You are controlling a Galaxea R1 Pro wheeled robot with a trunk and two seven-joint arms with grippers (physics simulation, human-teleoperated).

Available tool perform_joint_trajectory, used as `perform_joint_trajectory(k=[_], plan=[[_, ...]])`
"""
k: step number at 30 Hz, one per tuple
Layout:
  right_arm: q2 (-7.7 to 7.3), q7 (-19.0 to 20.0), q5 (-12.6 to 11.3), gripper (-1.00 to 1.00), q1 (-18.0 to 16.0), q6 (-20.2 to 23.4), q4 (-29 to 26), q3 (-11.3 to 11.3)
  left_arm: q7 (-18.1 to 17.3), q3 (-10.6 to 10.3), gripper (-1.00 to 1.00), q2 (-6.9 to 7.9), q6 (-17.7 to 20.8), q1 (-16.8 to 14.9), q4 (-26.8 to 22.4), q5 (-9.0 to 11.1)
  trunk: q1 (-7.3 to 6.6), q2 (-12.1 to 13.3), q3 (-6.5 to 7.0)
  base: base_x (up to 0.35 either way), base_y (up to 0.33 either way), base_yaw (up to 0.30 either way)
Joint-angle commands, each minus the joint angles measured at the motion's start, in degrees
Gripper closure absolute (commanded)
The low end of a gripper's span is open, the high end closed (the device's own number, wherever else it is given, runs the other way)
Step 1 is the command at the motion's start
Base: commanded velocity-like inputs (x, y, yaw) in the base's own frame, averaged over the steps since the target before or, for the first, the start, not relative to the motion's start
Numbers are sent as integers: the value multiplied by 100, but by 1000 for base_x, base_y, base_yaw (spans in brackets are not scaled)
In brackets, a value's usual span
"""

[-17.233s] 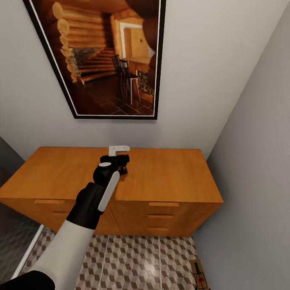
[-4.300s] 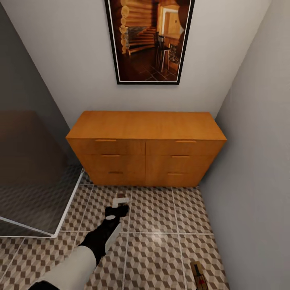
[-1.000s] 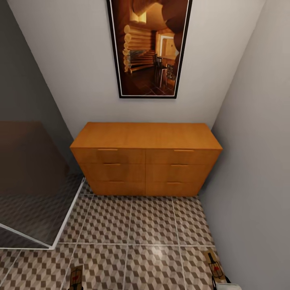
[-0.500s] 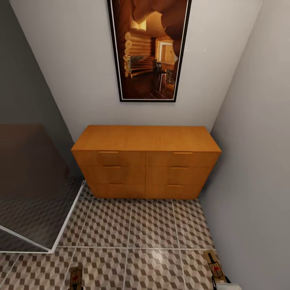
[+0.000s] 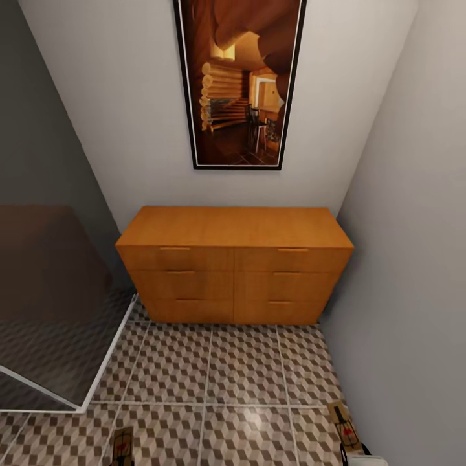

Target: Take the four mousetraps from the cabinet in the bathroom and place them on the bathroom floor. Make sure all four end up on the same floor surface, and ensure that at least two of them are either under or directly next to the same bathroom sink.

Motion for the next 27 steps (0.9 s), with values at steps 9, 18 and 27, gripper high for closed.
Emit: perform_joint_trajectory(k=[9, 18, 27], plan=[[1, -1, 50, 100, -5, -20, 6, -47, 55, -48, 100, -4, -24, -8, 18, 10, 3, -10, 75, 0, 0, 0], [9, -1, 50, 100, -5, -20, 6, -47, 55, -48, 100, -5, -24, -8, 18, 9, 3, -10, 159, 0, 0, 0], [65, -3, 56, 100, -5, -20, 6, -47, 53, -48, 100, -5, -24, -8, 18, 4, 3, -10, 244, 0, 0, 0]])
